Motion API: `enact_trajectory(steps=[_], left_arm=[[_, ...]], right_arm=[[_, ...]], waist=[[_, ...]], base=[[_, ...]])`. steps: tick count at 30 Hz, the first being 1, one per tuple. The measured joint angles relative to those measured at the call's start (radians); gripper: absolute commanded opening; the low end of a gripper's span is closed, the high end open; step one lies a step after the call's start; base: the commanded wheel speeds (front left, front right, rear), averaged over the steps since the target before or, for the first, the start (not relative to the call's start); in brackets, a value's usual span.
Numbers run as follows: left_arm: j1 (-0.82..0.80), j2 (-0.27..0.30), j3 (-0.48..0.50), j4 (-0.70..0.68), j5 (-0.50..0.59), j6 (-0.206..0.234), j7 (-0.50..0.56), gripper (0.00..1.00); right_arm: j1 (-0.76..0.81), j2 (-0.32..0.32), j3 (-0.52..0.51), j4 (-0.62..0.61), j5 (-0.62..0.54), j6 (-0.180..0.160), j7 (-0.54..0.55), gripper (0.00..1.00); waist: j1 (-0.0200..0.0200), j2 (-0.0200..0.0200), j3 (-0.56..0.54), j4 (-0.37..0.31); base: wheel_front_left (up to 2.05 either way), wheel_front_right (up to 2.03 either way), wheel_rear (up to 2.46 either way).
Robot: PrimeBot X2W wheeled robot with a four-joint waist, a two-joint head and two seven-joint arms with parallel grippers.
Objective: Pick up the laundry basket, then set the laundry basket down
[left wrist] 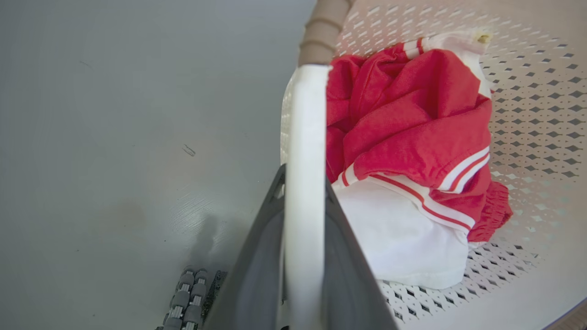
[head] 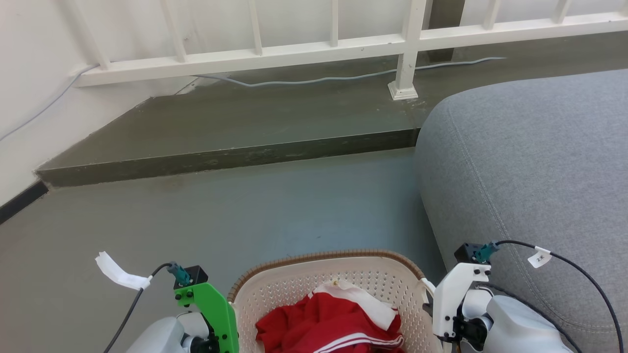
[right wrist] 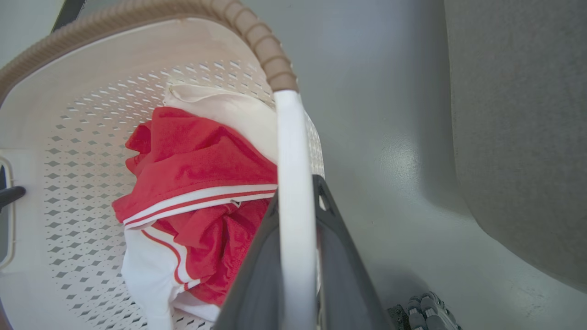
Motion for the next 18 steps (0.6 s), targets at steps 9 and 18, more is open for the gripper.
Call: enact_trajectory(steps=[9, 18], left_arm=[[0.0, 0.0, -0.004, 0.0, 0.0, 0.0, 0.0, 0.0], [0.0, 0.001, -0.02, 0.0, 0.0, 0.0, -0.003, 0.0]], right_arm=[[0.0, 0.0, 0.011, -0.001, 0.004, 0.0, 0.001, 0.0], [0.0, -0.001, 0.016, -0.003, 0.016, 0.0, 0.008, 0.0]], waist=[[0.0, 0.0, 0.004, -0.002], [0.0, 0.0, 0.009, 0.001]], base=[[0.0, 0.0, 0.0], [0.0, 0.0, 0.0]])
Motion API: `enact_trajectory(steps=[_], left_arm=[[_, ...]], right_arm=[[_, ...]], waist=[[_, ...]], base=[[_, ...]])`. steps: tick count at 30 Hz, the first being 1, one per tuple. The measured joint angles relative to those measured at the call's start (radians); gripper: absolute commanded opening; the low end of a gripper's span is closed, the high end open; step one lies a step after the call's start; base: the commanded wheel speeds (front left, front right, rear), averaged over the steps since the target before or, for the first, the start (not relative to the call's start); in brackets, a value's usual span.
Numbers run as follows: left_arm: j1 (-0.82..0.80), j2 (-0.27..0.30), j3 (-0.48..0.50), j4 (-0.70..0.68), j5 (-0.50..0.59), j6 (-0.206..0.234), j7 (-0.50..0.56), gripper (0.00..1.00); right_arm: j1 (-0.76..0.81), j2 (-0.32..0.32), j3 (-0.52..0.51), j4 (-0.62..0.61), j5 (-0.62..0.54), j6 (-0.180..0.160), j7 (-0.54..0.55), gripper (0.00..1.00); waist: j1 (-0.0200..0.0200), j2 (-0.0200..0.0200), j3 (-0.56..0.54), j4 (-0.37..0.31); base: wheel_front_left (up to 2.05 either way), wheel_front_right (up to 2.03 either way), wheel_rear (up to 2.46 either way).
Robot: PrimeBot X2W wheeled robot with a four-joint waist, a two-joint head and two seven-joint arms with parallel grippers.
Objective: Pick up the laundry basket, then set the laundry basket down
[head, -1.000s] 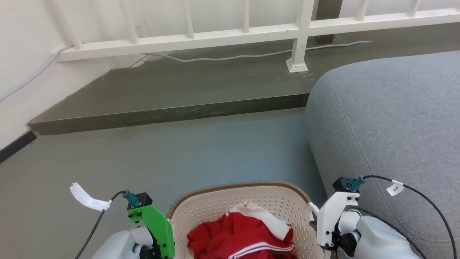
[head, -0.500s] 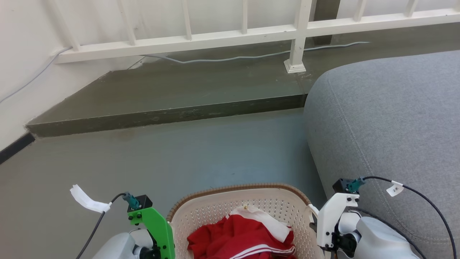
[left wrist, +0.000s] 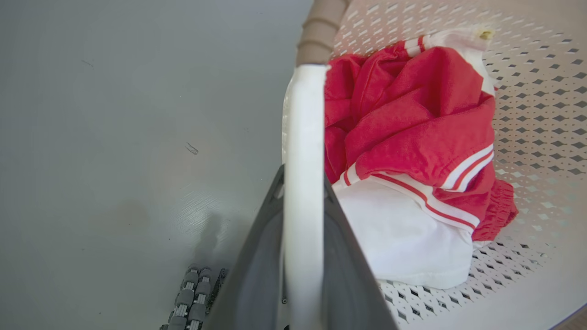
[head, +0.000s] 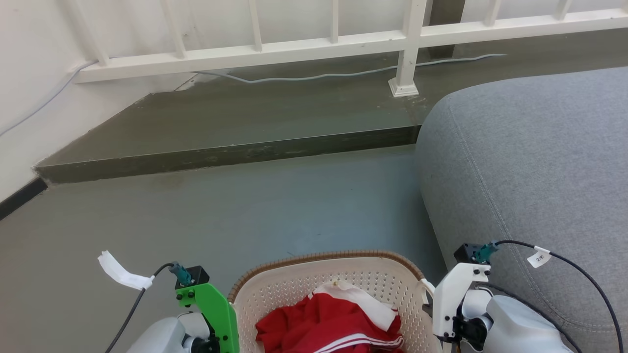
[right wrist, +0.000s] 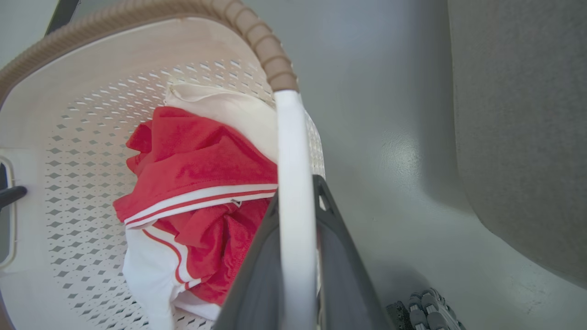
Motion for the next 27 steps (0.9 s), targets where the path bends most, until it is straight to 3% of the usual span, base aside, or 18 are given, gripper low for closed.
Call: enact_trajectory(steps=[15, 27], left_arm=[[-0.002, 0.001, -0.006, 0.001, 0.001, 0.0, -0.043, 0.0], [-0.111, 0.01, -0.038, -0.052, 0.069, 0.034, -0.192, 0.0]], right_arm=[[-0.001, -0.002, 0.006, -0.014, 0.006, 0.0, -0.006, 0.0], [-0.073, -0.034, 0.036, -0.083, -0.023, 0.0, -0.156, 0.0]], waist=[[0.0, 0.0, 0.03, -0.001], [0.0001, 0.0, 0.15, 0.0]], base=[[0.0, 0.0, 0.0], [0.0, 0.0, 0.0]])
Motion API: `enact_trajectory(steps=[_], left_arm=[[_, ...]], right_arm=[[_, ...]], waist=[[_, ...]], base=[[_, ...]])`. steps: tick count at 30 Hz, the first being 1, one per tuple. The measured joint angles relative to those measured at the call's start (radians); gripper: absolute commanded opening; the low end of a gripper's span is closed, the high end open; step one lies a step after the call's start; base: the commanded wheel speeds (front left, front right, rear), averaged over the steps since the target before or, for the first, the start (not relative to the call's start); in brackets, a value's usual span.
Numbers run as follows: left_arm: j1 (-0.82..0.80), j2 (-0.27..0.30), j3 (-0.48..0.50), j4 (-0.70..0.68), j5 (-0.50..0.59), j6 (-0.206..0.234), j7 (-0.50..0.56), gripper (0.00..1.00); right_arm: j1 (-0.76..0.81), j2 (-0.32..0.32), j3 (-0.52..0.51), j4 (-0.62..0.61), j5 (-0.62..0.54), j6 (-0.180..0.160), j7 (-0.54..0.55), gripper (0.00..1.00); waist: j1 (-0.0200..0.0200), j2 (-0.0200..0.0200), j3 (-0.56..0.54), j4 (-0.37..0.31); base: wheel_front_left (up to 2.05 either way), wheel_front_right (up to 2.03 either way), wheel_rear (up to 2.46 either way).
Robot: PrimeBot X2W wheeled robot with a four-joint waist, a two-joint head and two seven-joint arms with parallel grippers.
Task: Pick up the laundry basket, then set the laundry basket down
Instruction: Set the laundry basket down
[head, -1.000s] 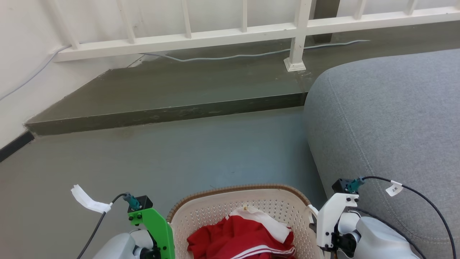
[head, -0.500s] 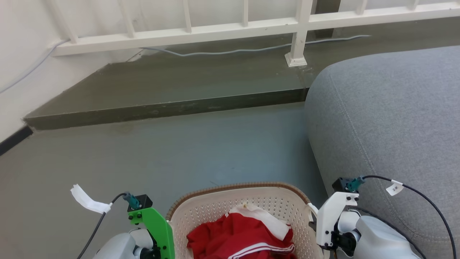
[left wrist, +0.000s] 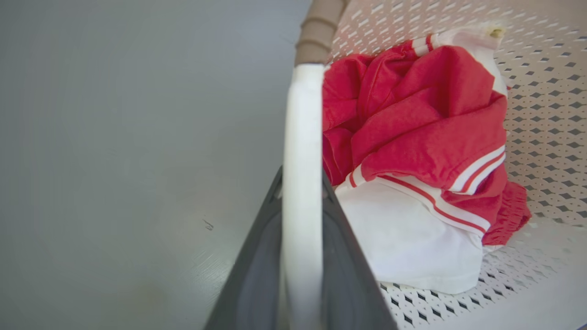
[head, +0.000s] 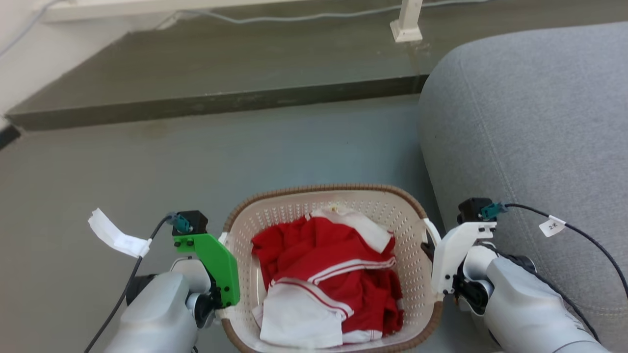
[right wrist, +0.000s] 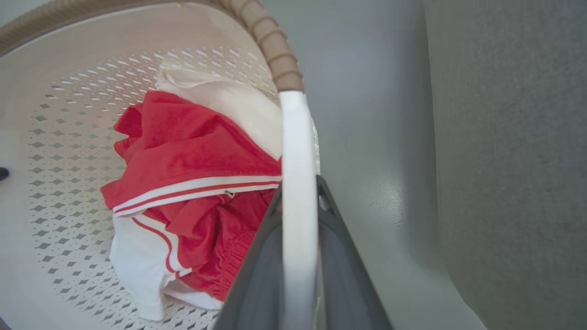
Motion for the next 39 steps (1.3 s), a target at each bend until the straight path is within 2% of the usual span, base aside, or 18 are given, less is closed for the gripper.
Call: enact_trajectory(steps=[25, 39], left_arm=[[-0.158, -0.002, -0.013, -0.025, 0.083, 0.064, -0.223, 0.0], [-0.276, -0.001, -0.019, -0.032, 0.101, 0.069, -0.293, 0.0]], right_arm=[[-0.143, -0.031, 0.035, -0.039, -0.056, 0.0, -0.177, 0.0], [-0.252, -0.06, 0.036, -0.059, -0.062, 0.0, -0.244, 0.0]], waist=[[0.0001, 0.0, 0.343, 0.038], [0.0002, 0.0, 0.543, 0.049]], base=[[0.0, 0.0, 0.0], [0.0, 0.0, 0.0]])
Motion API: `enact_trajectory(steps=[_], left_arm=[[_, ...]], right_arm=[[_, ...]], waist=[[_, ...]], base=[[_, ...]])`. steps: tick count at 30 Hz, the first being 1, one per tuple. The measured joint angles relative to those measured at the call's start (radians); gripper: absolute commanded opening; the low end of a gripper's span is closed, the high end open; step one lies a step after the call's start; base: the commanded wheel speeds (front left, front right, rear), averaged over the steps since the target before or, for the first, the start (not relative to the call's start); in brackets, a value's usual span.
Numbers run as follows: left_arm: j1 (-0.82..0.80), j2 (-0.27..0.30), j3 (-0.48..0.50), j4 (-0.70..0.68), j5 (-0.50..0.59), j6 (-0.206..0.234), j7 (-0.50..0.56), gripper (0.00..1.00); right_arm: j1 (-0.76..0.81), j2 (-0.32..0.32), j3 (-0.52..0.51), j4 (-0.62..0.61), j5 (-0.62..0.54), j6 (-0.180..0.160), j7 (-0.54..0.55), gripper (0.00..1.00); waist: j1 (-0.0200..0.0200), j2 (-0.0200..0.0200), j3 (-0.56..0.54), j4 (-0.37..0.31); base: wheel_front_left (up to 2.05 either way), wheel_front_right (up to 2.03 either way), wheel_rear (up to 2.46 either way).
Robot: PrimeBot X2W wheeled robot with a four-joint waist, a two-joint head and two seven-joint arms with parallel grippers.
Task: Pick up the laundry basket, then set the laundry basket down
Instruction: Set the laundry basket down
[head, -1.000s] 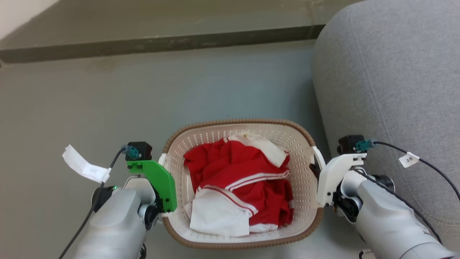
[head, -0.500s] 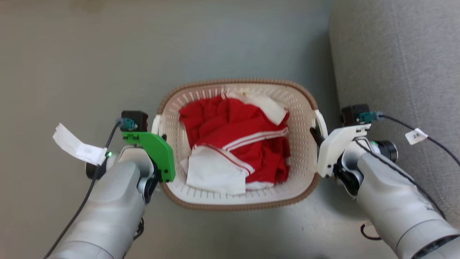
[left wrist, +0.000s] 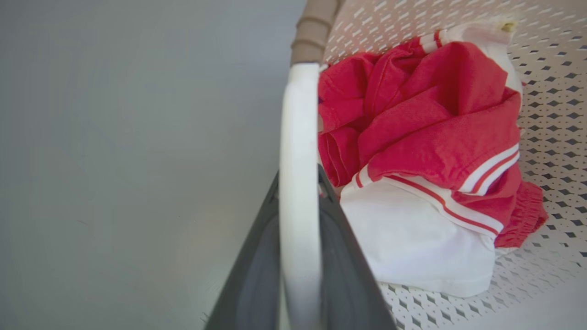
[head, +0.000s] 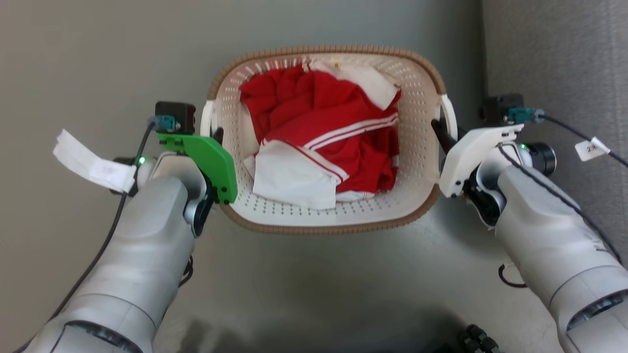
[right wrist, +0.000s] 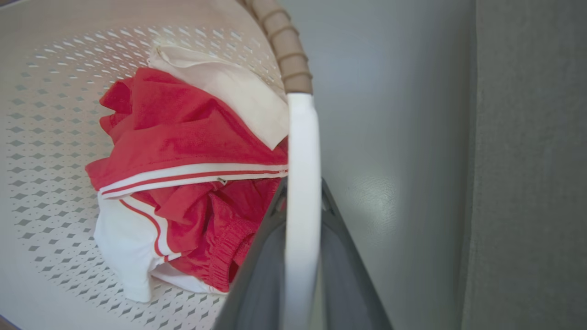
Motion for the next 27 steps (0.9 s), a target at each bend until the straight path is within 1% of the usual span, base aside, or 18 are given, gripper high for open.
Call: enact_trajectory(steps=[7, 13, 21, 27], left_arm=[[-0.037, -0.001, -0.004, 0.005, 0.008, 0.002, -0.023, 0.0], [-0.046, -0.001, -0.007, 0.028, 0.008, 0.002, -0.041, 0.0], [-0.05, -0.002, -0.008, 0.038, 0.008, 0.001, -0.049, 0.0], [-0.05, -0.007, -0.012, 0.059, 0.008, -0.013, -0.049, 0.0]], right_arm=[[-0.04, -0.014, 0.009, -0.004, 0.0, 0.0, -0.015, 0.0], [-0.048, -0.01, 0.022, -0.001, 0.008, 0.0, -0.016, 0.0], [-0.049, -0.004, 0.024, 0.008, 0.035, 0.0, -0.009, 0.0], [-0.049, 0.0, 0.03, 0.021, 0.052, 0.0, 0.004, 0.0]], waist=[[0.0, 0.0, 0.095, 0.008], [-0.0001, 0.0, 0.153, 0.018], [-0.0001, 0.0, 0.189, 0.024], [-0.0001, 0.0, 0.197, 0.025]], base=[[0.0, 0.0, 0.0], [0.0, 0.0, 0.0], [0.0, 0.0, 0.0], [0.0, 0.0, 0.0]])
